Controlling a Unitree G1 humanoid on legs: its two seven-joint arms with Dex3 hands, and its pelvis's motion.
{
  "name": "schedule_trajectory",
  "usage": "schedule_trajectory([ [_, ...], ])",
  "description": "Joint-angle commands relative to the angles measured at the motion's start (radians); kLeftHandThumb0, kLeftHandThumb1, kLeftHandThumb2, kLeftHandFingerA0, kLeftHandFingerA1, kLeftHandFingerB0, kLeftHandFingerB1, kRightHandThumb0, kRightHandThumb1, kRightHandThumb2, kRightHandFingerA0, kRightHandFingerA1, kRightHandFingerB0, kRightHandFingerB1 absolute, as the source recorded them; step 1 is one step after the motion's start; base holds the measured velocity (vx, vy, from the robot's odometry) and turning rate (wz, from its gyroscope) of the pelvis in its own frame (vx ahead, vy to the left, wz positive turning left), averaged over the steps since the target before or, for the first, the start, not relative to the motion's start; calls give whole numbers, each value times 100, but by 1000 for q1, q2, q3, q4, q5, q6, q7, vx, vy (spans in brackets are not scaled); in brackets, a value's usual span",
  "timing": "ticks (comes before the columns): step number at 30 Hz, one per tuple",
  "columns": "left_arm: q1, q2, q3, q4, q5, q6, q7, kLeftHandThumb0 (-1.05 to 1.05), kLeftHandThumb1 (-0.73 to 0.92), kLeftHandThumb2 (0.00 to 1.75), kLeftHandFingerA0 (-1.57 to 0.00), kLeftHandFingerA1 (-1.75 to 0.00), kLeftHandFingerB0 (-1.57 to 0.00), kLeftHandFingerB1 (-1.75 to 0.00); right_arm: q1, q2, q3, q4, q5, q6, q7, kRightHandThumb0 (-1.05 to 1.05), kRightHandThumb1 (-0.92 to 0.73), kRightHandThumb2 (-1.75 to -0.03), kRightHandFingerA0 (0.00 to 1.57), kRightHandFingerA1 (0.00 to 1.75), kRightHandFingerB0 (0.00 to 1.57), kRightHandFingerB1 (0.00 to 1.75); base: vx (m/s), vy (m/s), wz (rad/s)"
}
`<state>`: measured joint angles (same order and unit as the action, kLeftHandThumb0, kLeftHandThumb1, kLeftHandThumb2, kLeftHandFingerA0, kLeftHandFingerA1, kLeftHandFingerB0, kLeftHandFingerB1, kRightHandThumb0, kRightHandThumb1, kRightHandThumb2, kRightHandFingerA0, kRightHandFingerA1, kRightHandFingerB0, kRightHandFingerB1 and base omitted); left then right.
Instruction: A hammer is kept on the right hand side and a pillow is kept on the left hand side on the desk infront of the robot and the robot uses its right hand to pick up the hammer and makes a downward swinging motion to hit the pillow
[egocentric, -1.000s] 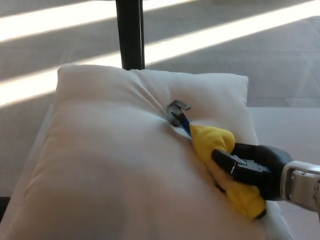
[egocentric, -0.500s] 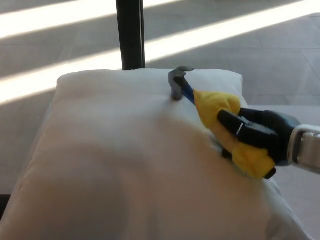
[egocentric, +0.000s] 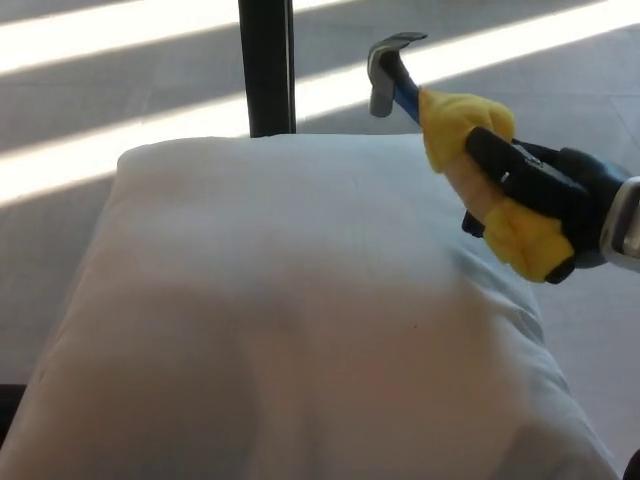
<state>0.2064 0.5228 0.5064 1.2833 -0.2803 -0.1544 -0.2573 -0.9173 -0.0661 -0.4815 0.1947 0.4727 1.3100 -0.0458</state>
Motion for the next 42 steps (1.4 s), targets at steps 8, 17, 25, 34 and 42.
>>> schedule_trajectory([
  [8,0,12,-5,0,7,-7,-4,-67,71,61,-66,-56,-49,-46,-11,-149,-145,46,-13,-87,-33,-34,-82,-94,107,175,69,175,0,0,0],
  [17,29,7,-3,-3,5,-32,-20,-67,74,62,-63,-57,-45,-46,51,-275,-188,187,-45,-238,2,-31,-92,-85,99,175,64,175,0,0,0],
  [25,19,13,-5,0,8,-31,-9,-67,56,97,-60,-66,-41,-57,156,-317,-92,201,-94,-378,70,-25,-76,-104,98,175,60,175,0,0,0],
  [34,6,16,8,-1,-5,-17,-3,-68,71,61,-67,-58,-50,-48,428,-363,286,112,-406,-741,33,-19,-57,-101,92,175,70,165,0,0,0],
  [42,3,14,20,-1,-18,-11,-5,-64,71,61,-70,-59,-49,-48,505,-448,515,191,-626,-968,-75,-18,-58,-107,87,173,78,149,0,0,0],
])
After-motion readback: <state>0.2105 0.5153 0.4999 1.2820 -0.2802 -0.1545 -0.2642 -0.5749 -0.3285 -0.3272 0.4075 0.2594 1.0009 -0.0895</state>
